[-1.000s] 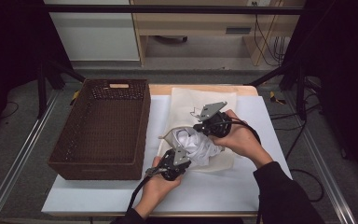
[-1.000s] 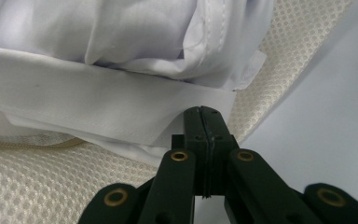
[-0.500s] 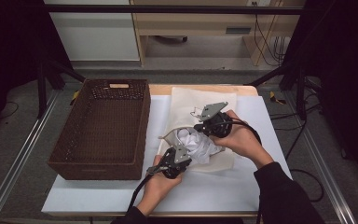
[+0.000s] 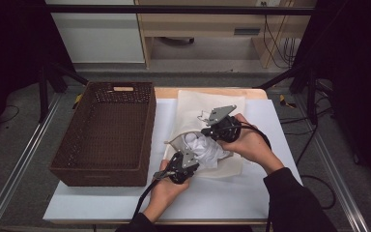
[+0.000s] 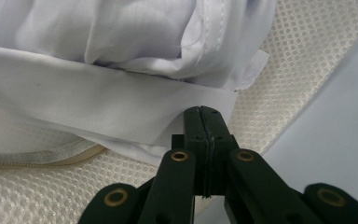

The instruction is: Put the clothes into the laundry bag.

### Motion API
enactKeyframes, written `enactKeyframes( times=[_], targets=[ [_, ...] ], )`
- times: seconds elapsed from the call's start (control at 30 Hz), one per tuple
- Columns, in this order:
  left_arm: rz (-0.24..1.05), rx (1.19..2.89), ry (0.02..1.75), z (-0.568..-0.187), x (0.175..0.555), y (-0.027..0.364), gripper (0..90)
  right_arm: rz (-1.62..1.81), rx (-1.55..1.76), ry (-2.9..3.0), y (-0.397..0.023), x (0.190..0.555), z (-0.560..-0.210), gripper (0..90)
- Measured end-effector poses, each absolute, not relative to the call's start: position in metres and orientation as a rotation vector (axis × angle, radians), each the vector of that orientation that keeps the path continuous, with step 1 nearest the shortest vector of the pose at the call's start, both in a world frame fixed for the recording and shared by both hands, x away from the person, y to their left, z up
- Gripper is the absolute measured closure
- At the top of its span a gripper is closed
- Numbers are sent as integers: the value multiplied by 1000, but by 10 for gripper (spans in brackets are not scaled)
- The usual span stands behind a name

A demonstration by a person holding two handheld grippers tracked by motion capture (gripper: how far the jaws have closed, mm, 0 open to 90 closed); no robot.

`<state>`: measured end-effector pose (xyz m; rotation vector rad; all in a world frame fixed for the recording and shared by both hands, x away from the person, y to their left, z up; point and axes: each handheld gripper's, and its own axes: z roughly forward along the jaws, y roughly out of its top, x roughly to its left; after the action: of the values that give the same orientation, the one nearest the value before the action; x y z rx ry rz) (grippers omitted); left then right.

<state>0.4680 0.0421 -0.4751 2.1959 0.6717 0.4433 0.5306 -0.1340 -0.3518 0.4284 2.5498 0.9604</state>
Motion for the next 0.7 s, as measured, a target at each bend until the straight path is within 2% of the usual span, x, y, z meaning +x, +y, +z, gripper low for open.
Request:
enactKeyframes(
  times=[0.7],
  targets=[
    [447,2196,674,-475,472,39,900,952,416,2539,-136,532,-344,900]
  ],
)
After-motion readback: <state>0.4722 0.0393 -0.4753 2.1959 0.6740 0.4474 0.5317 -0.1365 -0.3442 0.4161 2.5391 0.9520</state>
